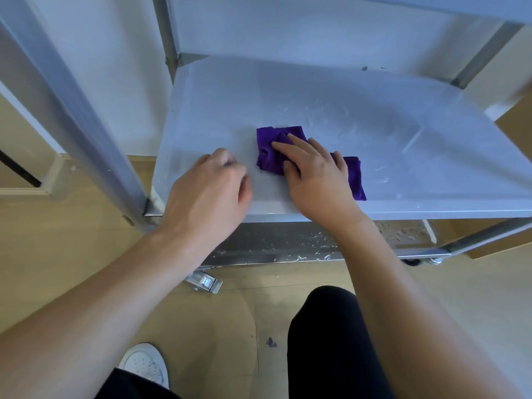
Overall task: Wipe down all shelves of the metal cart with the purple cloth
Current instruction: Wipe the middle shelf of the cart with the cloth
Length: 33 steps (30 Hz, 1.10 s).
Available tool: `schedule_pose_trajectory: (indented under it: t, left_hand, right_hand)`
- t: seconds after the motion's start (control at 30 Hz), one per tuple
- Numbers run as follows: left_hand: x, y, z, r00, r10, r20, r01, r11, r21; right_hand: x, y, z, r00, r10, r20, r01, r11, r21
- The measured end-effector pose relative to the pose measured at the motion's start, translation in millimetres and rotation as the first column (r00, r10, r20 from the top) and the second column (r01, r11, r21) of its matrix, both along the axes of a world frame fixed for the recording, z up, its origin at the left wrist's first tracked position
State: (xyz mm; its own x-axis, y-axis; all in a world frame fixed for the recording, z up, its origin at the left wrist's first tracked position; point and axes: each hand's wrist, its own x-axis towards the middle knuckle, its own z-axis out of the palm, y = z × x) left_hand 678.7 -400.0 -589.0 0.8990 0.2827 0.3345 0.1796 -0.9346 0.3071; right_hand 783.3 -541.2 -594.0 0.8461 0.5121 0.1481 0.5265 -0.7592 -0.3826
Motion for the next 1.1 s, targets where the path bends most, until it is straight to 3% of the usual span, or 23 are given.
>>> schedule_pose_trajectory:
  t: [0.17, 0.4, 0.6, 0.73, 0.9, 1.1]
  left_hand:
    - [-5.3, 24.9, 6.8, 0.986, 0.162, -0.042, -0.163, 0.987, -0.012]
    - [-5.1, 15.4, 7.8, 0.971, 0.197, -0.136, -0.196, 0.98, 0.025]
    - [-5.2, 19.8, 2.8, 0.976, 0.202, -0.081, -0.196, 0.978, 0.075]
    - [2.3, 26.4, -2.5, 0.978, 0.2, -0.061, -0.199, 0.98, 0.027]
    - [13.3, 41.3, -9.0, 0.977, 0.211, -0.016, -0.212, 0.975, -0.073]
    - [17.1, 38.2, -18.7, 0.969, 0.245, 0.017, -0.244, 0.968, -0.06]
  right_hand:
    - [-20.9, 36.8, -0.8, 0.983, 0.184, 0.018, -0.184, 0.983, -0.019]
    - [21.0, 82.6, 2.5, 0.974, 0.215, -0.071, -0.218, 0.975, -0.034]
    - [69.4, 122.4, 5.6, 0.966, 0.249, -0.068, -0.253, 0.966, -0.06]
    - [87.7, 136.4, 4.8, 0.961, 0.269, -0.061, -0.273, 0.96, -0.067]
    - [80.5, 121.0, 4.3, 0.932, 0.359, -0.053, -0.362, 0.93, -0.058]
    - [61.7, 103.5, -3.6, 0.924, 0.381, -0.022, -0.381, 0.925, 0.001]
